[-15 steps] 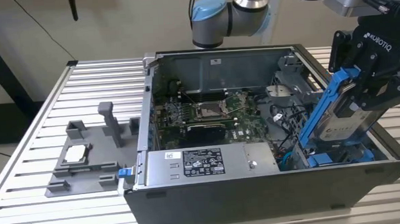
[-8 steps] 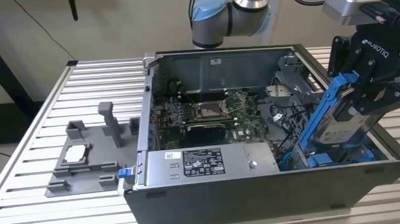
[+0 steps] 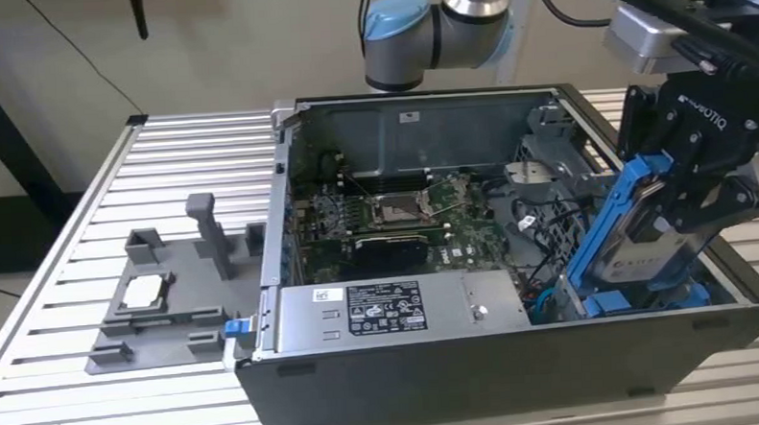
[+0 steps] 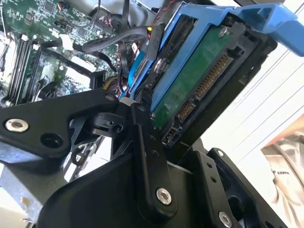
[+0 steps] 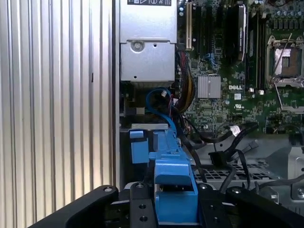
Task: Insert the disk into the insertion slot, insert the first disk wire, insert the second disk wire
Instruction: 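Insert the disk into the insertion slot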
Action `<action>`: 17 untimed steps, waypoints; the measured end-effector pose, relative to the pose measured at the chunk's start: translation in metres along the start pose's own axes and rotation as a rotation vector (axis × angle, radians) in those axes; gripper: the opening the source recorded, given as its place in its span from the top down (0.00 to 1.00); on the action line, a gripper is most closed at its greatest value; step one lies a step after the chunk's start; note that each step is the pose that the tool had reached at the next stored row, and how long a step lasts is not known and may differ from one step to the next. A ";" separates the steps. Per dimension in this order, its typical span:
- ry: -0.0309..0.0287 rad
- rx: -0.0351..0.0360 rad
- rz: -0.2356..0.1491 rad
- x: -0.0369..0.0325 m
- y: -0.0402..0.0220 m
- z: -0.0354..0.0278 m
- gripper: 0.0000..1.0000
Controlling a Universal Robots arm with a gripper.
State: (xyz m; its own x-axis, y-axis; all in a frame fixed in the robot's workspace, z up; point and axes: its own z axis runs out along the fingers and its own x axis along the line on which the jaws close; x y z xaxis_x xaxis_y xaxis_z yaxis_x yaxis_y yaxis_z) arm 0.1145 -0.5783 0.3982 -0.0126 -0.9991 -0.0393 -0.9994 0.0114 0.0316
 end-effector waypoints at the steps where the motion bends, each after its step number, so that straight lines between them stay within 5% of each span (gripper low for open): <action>1: 0.0002 0.0000 0.000 0.0001 0.0000 0.0017 0.67; 9: 0.0001 0.0000 -0.001 0.0007 -0.0005 0.0156 0.67; 13: 0.0016 0.0000 -0.001 0.0007 -0.0004 0.0152 0.60; 17: 0.0055 -0.0001 -0.002 0.0004 -0.0002 0.0078 0.53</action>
State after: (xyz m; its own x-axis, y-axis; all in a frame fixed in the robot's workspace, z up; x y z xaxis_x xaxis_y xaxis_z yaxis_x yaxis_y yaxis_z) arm 0.1144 -0.5784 0.3904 -0.0101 -0.9994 -0.0339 -0.9995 0.0090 0.0316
